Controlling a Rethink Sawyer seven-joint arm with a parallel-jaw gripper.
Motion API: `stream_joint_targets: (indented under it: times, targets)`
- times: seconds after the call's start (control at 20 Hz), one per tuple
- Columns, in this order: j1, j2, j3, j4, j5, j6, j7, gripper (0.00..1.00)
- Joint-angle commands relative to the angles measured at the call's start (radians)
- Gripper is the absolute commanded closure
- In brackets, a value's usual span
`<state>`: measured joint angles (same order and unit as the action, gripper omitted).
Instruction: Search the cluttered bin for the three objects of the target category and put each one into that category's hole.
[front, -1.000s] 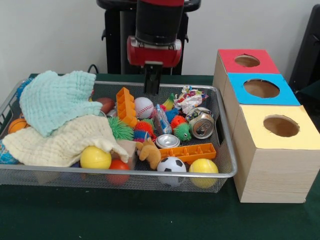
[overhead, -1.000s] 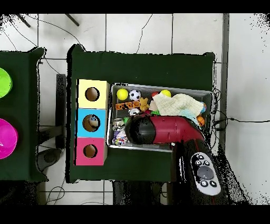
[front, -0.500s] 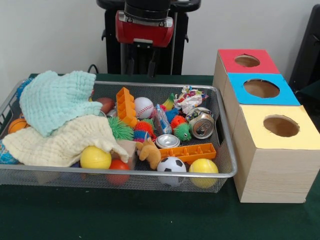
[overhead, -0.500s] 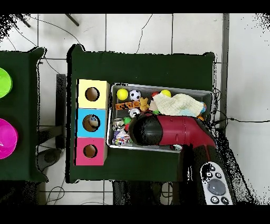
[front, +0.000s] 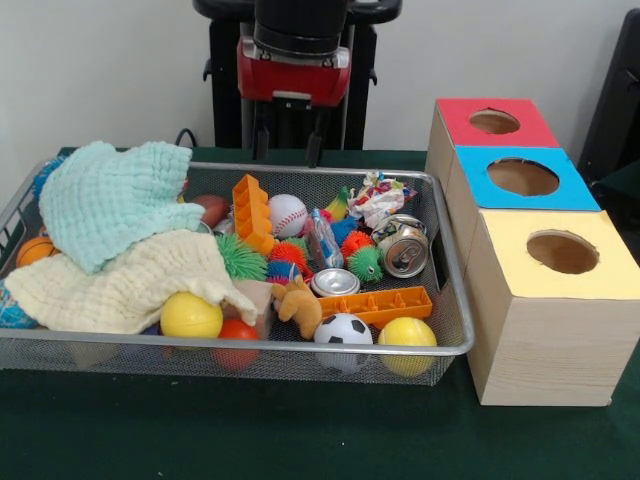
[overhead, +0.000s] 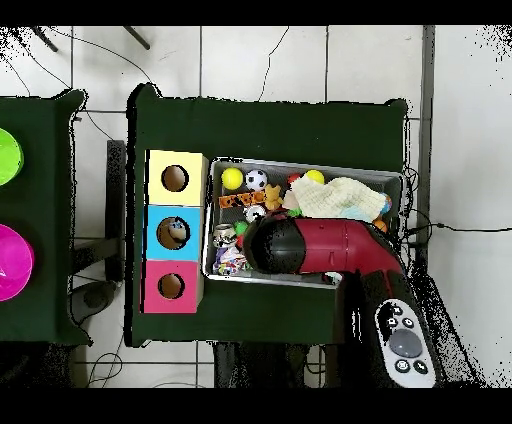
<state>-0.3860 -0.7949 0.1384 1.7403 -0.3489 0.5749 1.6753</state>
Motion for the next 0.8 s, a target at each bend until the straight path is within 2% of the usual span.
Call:
stream_joint_targets:
  times: [0.05, 0.45, 0.8]
  targets:
    - [-0.001, 0.138, 0.096, 0.044, -0.021, -0.163, 0.062, 0.0]
    - [0.021, 0.251, 0.07, 0.013, -0.033, -0.311, 0.095, 0.0]
    - [0.016, 0.253, 0.075, 0.021, -0.012, -0.319, 0.078, 0.0]
